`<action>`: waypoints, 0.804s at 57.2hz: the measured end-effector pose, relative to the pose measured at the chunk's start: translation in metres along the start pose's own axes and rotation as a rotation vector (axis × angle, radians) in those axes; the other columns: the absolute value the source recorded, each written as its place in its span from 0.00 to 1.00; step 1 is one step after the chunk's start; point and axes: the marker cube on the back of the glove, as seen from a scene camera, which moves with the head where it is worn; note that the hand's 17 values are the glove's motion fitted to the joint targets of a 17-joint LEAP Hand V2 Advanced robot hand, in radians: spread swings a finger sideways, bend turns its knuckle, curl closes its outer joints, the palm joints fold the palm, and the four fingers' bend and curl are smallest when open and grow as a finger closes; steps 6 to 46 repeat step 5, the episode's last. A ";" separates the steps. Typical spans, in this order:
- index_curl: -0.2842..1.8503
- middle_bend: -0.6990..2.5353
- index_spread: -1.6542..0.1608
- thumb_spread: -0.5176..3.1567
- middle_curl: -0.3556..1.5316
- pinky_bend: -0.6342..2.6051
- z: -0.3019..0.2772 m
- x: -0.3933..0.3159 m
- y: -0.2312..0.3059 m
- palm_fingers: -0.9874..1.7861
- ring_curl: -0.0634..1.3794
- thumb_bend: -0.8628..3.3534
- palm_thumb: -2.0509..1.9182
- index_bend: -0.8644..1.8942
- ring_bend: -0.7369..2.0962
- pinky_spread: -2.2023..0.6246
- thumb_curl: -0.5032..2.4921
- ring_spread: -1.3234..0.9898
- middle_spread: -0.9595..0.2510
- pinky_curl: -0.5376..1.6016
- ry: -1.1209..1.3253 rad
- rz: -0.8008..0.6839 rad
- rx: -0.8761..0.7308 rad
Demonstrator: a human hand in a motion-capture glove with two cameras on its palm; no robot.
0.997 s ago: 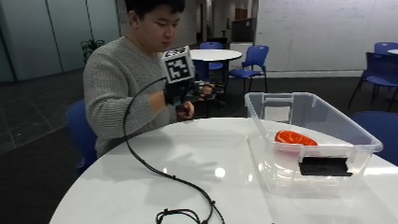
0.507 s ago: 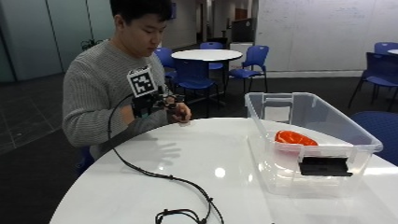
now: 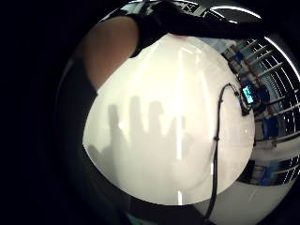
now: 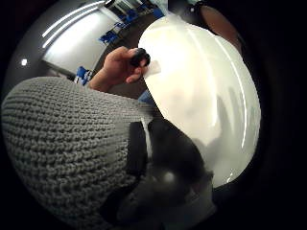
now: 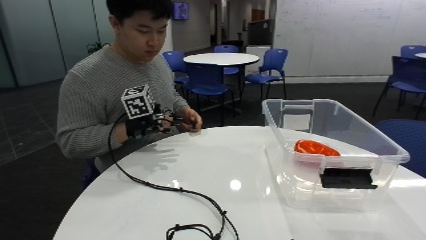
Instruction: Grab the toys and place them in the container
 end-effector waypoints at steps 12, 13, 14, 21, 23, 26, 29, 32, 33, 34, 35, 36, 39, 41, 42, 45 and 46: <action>0.35 0.27 0.68 0.50 0.38 0.37 0.002 0.002 0.000 0.36 0.27 0.20 0.50 0.39 0.32 0.80 0.22 0.51 0.61 0.41 -0.012 -0.001 -0.002; 0.35 0.27 0.68 0.50 0.38 0.37 0.002 0.002 0.000 0.36 0.27 0.20 0.50 0.39 0.32 0.80 0.22 0.51 0.61 0.41 -0.012 -0.001 -0.002; 0.35 0.27 0.68 0.50 0.38 0.37 0.002 0.002 0.000 0.36 0.27 0.20 0.50 0.39 0.32 0.80 0.22 0.51 0.61 0.41 -0.012 -0.001 -0.002; 0.35 0.27 0.68 0.50 0.38 0.37 0.002 0.002 0.000 0.36 0.27 0.20 0.50 0.39 0.32 0.80 0.22 0.51 0.61 0.41 -0.012 -0.001 -0.002; 0.35 0.27 0.68 0.50 0.38 0.37 0.002 0.002 0.000 0.36 0.27 0.20 0.50 0.39 0.32 0.80 0.22 0.51 0.61 0.41 -0.012 -0.001 -0.002; 0.35 0.27 0.68 0.50 0.38 0.37 0.002 0.002 0.000 0.36 0.27 0.20 0.50 0.39 0.32 0.80 0.22 0.51 0.61 0.41 -0.012 -0.001 -0.002; 0.35 0.27 0.68 0.50 0.38 0.37 0.002 0.002 0.000 0.36 0.27 0.20 0.50 0.39 0.32 0.80 0.22 0.51 0.61 0.41 -0.012 -0.001 -0.002; 0.35 0.27 0.68 0.50 0.38 0.37 0.002 0.002 0.000 0.36 0.27 0.20 0.50 0.39 0.32 0.80 0.22 0.51 0.61 0.41 -0.012 -0.001 -0.002; 0.35 0.27 0.68 0.50 0.38 0.37 0.002 0.002 0.000 0.36 0.27 0.20 0.50 0.39 0.32 0.80 0.22 0.51 0.61 0.41 -0.012 -0.001 -0.002; 0.35 0.27 0.68 0.50 0.38 0.37 0.002 0.002 0.000 0.36 0.27 0.20 0.50 0.39 0.32 0.80 0.22 0.51 0.61 0.41 -0.012 -0.001 -0.002; 0.35 0.27 0.68 0.50 0.38 0.37 0.002 0.002 0.000 0.36 0.27 0.20 0.50 0.39 0.32 0.80 0.22 0.51 0.61 0.41 -0.012 -0.001 -0.002; 0.35 0.27 0.68 0.50 0.38 0.37 0.002 0.002 0.000 0.36 0.27 0.20 0.50 0.39 0.32 0.80 0.22 0.51 0.61 0.41 -0.012 -0.001 -0.002; 0.35 0.27 0.68 0.50 0.38 0.37 0.002 0.002 0.000 0.36 0.27 0.20 0.50 0.39 0.32 0.80 0.22 0.51 0.61 0.41 -0.012 -0.001 -0.002; 0.35 0.27 0.68 0.50 0.38 0.37 0.002 0.002 0.000 0.36 0.27 0.20 0.50 0.39 0.32 0.80 0.22 0.51 0.61 0.41 -0.012 -0.001 -0.002; 0.35 0.27 0.68 0.50 0.38 0.37 0.002 0.002 0.000 0.36 0.27 0.20 0.50 0.39 0.32 0.80 0.22 0.51 0.61 0.41 -0.012 -0.001 -0.002; 0.35 0.27 0.68 0.50 0.38 0.37 0.002 0.002 0.000 0.36 0.27 0.20 0.50 0.39 0.32 0.80 0.22 0.51 0.61 0.41 -0.012 -0.001 -0.002; 0.35 0.27 0.68 0.50 0.38 0.37 0.002 0.002 0.000 0.36 0.27 0.20 0.50 0.39 0.32 0.80 0.22 0.51 0.61 0.41 -0.012 -0.001 -0.002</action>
